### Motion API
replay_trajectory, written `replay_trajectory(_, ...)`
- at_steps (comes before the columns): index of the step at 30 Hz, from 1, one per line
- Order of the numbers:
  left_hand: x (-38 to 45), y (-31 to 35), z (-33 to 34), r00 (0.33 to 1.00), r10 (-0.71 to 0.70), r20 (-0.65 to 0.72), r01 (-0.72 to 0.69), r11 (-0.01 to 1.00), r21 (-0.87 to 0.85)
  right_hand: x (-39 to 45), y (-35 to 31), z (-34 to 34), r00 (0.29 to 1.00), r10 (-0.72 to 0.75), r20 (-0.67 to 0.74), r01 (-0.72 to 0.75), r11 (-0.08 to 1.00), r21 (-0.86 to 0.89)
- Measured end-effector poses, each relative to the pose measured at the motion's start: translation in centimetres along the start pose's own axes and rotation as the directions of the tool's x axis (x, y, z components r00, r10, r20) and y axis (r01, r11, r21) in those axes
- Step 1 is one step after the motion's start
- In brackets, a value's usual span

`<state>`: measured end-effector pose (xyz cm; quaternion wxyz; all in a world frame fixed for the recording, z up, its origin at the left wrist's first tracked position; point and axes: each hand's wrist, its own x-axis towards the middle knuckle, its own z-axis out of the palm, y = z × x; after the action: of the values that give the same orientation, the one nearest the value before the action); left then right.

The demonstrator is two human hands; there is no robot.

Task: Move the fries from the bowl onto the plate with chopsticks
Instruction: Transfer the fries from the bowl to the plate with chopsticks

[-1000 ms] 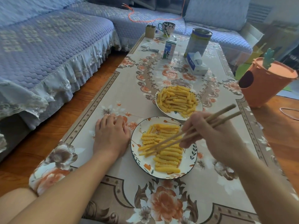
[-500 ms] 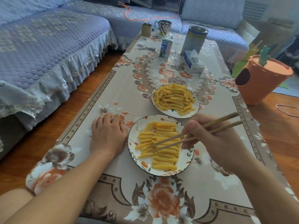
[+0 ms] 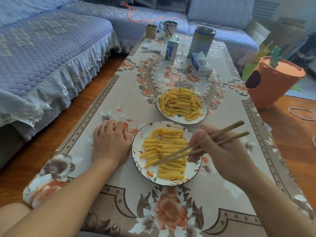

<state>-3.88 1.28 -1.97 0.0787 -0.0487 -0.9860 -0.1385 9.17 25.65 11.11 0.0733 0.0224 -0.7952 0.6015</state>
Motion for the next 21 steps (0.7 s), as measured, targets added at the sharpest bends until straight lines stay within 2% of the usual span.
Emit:
replay_trajectory(7,0.1,-0.2,0.2,1.000,0.004,-0.002,-0.004,1.000,0.002,-0.1,0.8,0.6,0.998,0.043,0.035,-0.043,0.999,-0.003)
replay_trajectory(9,0.1,-0.2,0.3,1.000,0.003,0.003,-0.003,1.000,0.005,0.2,0.2,-0.4,0.998,0.063,-0.014,-0.061,0.996,0.071)
replay_trajectory(12,0.1,-0.3,0.4,1.000,0.007,-0.001,-0.007,1.000,0.010,1.7,-0.4,-2.7,0.975,0.097,-0.198,-0.060,0.981,0.186)
replay_trajectory(14,0.1,-0.3,0.4,1.000,0.011,-0.007,-0.011,1.000,0.012,3.6,0.5,-4.5,0.929,0.087,-0.360,-0.043,0.991,0.128)
replay_trajectory(16,0.1,-0.3,0.4,1.000,0.012,-0.008,-0.012,1.000,0.013,5.5,2.0,-6.1,0.887,0.043,-0.459,-0.057,0.998,-0.016)
replay_trajectory(21,0.2,-0.1,0.3,1.000,0.010,-0.011,-0.010,1.000,0.007,8.0,4.9,-7.1,0.900,-0.026,-0.436,-0.087,0.968,-0.236)
